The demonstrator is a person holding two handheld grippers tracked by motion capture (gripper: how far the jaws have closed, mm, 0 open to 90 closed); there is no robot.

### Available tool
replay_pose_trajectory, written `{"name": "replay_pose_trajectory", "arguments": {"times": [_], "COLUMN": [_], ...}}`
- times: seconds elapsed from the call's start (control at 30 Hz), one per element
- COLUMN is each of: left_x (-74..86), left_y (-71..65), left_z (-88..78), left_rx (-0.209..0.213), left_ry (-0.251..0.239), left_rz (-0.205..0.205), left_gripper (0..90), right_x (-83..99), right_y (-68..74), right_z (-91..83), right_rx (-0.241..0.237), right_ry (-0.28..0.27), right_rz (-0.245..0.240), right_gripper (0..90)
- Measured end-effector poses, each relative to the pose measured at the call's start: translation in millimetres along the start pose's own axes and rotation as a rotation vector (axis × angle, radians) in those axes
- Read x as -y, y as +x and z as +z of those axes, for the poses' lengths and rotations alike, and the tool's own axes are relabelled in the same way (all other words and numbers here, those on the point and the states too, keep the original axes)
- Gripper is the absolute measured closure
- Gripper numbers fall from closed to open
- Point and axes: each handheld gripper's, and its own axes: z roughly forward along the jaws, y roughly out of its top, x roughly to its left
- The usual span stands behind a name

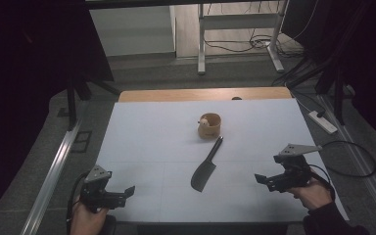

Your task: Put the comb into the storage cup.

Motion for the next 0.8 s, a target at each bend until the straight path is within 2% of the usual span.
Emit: {"name": "replay_pose_trajectory", "arguments": {"times": [0.17, 0.5, 0.8], "left_x": [0.2, 0.2, 0.2], "left_y": [0.4, 1.0, 1.4], "left_z": [0.0, -0.1, 0.0], "left_rx": [0.004, 0.007, 0.008], "left_ry": [0.0, 0.0, 0.001], "left_rz": [-0.002, -0.005, -0.008], "left_gripper": [0.0, 0.0, 0.0], "right_x": [-9.1, -19.2, -28.6], "right_y": [2.0, 5.8, 7.0], "right_z": [9.5, 26.4, 40.2], "right_rx": [-0.022, -0.03, -0.032], "right_ry": [-0.004, 0.039, 0.051], "right_rz": [-0.013, -0.049, -0.064], "right_gripper": [0.0, 0.0, 0.0]}}
